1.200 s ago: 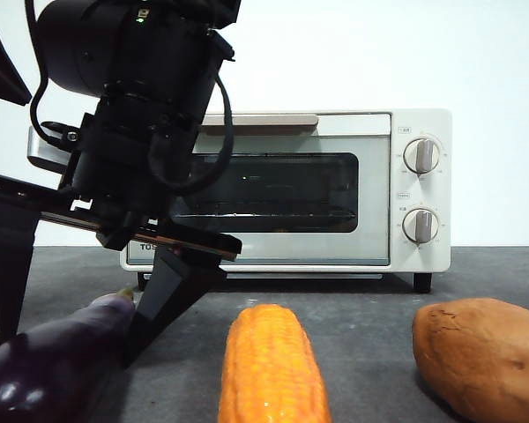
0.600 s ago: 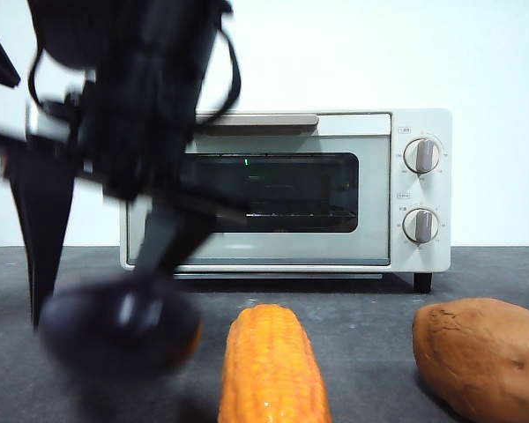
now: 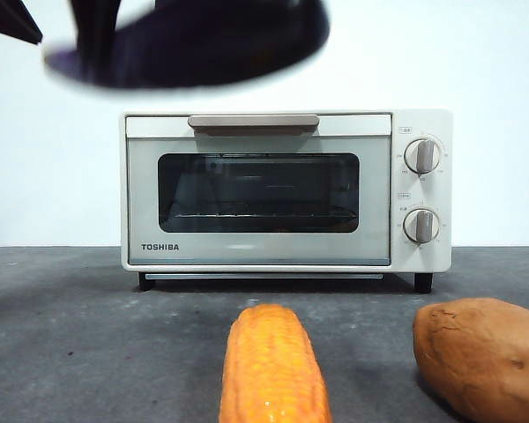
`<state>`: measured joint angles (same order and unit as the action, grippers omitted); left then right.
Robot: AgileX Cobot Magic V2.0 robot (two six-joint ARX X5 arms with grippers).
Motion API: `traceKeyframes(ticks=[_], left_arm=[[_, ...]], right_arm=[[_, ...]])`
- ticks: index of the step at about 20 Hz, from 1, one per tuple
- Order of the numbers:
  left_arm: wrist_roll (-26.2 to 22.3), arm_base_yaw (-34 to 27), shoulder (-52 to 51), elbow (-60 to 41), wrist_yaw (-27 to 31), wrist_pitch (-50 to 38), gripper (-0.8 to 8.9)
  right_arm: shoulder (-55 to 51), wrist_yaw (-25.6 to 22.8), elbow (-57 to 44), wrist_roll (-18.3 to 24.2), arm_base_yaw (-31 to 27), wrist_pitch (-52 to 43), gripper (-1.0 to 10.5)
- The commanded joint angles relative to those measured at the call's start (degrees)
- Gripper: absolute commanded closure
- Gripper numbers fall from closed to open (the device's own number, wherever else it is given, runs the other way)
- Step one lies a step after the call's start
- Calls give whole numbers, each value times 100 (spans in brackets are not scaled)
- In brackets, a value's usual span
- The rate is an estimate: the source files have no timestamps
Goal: Take the eggplant from the table,put the eggplant in the oven
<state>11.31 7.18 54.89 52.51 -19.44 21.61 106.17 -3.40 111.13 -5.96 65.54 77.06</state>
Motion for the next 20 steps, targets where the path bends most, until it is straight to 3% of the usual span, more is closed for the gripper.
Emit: traceKeyframes(ticks=[1,4,11,20], left_arm=[[33,160,295,219,-9,-48,807],[31,455,695,466,-11,-39,807],[-96,1508,2028,1749,-7,74,807],[-516,2319,3943,3506,223,743,807]], right_arm=[[-463,-723,81,90,225,452,775],[-1130,-1443,-35,79,297,452,775],[-2767,-2492,-1193,35,295,452,775],[-4741,-2586,-2358,-918,295,450,775]])
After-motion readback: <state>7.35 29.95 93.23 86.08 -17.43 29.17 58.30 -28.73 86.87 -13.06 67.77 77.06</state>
